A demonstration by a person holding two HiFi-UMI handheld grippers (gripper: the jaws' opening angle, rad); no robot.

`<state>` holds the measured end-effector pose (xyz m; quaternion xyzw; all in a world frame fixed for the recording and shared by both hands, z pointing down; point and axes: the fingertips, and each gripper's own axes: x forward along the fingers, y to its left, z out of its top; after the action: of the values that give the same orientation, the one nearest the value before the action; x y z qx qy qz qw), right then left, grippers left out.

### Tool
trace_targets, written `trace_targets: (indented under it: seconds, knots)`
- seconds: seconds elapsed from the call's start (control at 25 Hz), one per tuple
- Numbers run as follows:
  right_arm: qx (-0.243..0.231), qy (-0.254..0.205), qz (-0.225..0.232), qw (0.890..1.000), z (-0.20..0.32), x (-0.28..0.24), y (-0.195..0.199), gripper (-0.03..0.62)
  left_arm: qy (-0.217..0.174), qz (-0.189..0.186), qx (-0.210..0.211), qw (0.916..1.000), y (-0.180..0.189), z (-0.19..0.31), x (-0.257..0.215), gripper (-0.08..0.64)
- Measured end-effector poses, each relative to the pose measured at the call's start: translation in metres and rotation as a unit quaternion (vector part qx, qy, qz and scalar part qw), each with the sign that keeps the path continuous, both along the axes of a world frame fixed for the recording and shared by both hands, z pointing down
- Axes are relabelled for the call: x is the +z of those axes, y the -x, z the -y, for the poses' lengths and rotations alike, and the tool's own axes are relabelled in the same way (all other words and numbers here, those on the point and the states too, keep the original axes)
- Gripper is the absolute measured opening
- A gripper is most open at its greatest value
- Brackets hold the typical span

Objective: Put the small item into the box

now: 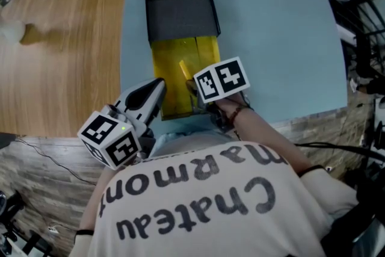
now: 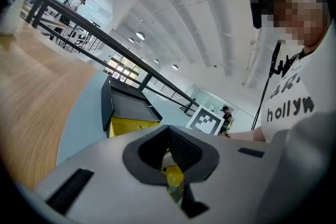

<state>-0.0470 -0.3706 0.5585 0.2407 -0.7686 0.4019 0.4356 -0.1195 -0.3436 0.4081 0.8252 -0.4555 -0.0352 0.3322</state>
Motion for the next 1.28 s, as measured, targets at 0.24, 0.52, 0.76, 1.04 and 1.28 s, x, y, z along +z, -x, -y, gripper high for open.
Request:
trace_targets:
  seconds: [0.24,0.52,0.76,1.04,1.28]
  knots:
    - [0.008,0.012,-0.002,1.000,0.000,0.004,-0.002,0.078,-0.003,0.001,0.000,1.0000,0.000,0.000,-0.005,0.002]
    - [0.016,0.022,0.003,1.000,0.000,0.006,-0.002,0.078,-0.003,-0.002,-0.004,1.0000,0.001,-0.003,-0.004,0.002]
    - [0.018,0.015,-0.004,1.000,0.000,0.005,-0.004,0.078,-0.008,0.005,-0.010,0.9999,0.004,-0.003,-0.010,0.003]
    - [0.014,0.010,-0.013,1.000,0.001,0.007,-0.004,0.080,-0.015,0.001,-0.016,0.9998,0.008,-0.004,-0.009,0.003]
    - [0.015,-0.003,-0.022,1.000,0.002,0.007,-0.001,0.080,-0.032,-0.001,-0.015,0.9994,0.017,-0.004,-0.012,0.003]
